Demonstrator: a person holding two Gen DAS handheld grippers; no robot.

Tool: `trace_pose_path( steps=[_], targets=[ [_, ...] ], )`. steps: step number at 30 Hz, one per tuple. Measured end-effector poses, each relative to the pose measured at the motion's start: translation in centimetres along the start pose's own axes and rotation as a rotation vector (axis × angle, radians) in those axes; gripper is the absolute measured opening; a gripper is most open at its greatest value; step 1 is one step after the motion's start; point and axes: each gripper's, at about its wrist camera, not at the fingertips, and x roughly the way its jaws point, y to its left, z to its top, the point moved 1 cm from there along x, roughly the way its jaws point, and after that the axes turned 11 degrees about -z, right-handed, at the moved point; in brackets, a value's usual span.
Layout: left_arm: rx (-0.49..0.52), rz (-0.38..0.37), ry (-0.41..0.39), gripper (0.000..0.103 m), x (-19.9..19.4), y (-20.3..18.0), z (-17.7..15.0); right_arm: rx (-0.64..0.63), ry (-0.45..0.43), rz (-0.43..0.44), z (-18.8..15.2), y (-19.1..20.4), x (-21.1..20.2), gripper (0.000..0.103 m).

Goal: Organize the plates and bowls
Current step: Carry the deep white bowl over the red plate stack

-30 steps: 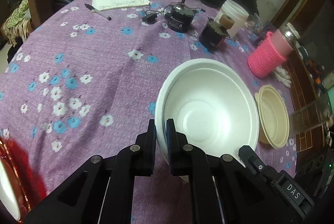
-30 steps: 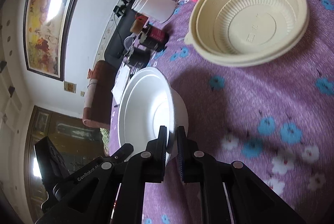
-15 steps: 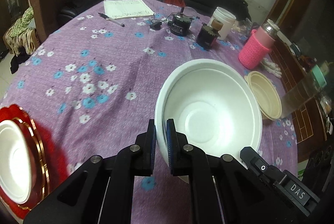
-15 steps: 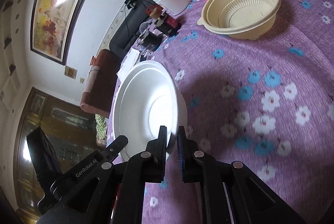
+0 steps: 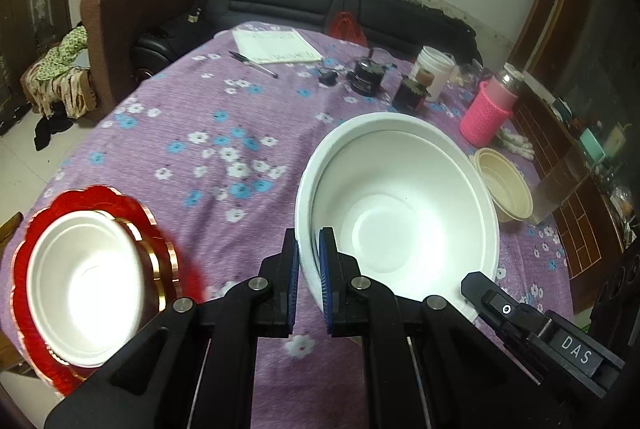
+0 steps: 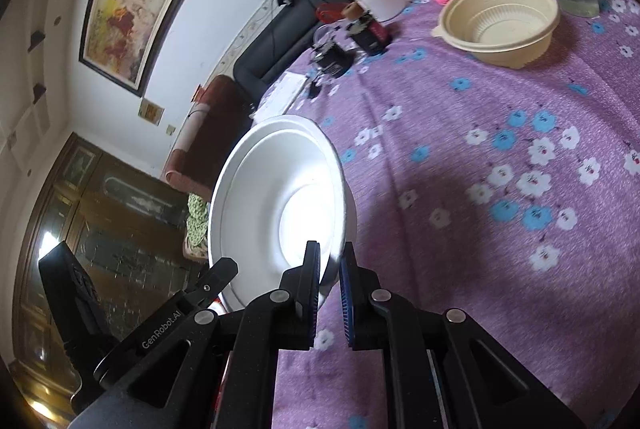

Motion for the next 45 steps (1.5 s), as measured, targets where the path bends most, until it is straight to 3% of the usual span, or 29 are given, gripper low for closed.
trace_pose_path(
  steps=[24, 45],
  targets=[
    [-0.073, 0.032, -0.11, 0.008, -6.5, 7.7, -0.9, -0.148, 0.019, 0.029, -5.2, 8.9, -0.3, 0.009],
    [-0.137, 0.087, -0.133, 0.009, -9.0, 13.9, -2.2, -0.243, 0.081, 0.054, -9.6, 14.5, 1.8, 0.009]
  ],
)
